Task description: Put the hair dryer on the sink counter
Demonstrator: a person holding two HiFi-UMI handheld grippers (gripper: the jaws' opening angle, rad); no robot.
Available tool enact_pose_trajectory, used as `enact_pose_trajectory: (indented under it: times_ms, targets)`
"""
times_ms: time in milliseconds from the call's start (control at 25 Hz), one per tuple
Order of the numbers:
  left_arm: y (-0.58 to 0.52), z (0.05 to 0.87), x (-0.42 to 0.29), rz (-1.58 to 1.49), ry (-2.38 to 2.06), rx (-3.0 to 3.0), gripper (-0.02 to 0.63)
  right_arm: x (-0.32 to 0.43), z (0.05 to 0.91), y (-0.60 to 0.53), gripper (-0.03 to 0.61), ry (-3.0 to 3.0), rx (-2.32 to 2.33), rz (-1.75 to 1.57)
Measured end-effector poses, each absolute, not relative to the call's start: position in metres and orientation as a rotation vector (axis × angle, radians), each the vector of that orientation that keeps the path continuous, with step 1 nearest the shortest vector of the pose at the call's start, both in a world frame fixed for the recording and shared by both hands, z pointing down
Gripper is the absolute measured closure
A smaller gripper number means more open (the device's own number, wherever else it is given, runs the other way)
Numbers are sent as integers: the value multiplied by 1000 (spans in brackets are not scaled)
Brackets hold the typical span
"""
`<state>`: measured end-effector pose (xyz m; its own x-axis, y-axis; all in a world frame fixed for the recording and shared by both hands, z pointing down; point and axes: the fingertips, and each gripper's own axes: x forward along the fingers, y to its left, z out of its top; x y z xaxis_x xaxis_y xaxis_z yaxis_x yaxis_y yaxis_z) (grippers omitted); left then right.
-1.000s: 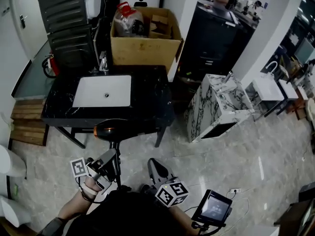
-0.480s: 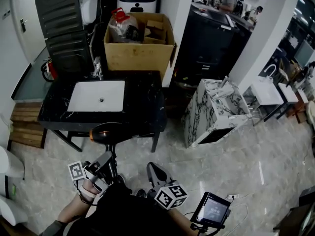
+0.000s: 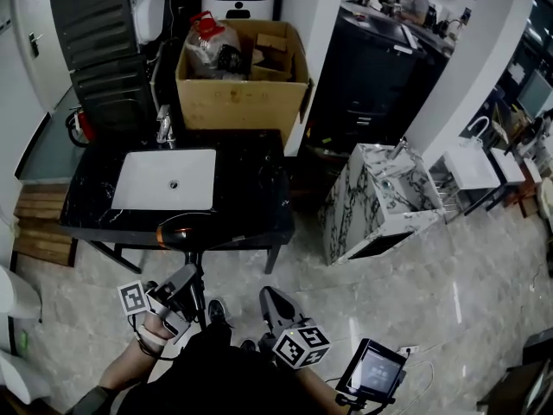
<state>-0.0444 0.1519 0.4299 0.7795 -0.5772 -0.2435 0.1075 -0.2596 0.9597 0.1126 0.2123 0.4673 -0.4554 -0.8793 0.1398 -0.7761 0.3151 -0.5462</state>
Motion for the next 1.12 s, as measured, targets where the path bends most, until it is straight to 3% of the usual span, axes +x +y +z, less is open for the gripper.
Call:
enact_pose_trajectory:
  times_ms: [560, 1120]
  targets:
    - [17, 430, -66, -648, -316, 1721, 454, 86, 467, 86, 583, 2369, -1596, -859]
    - [-24, 450, -92, -588, -274, 1728, 454, 58, 475, 47, 583, 2335, -1690, -906]
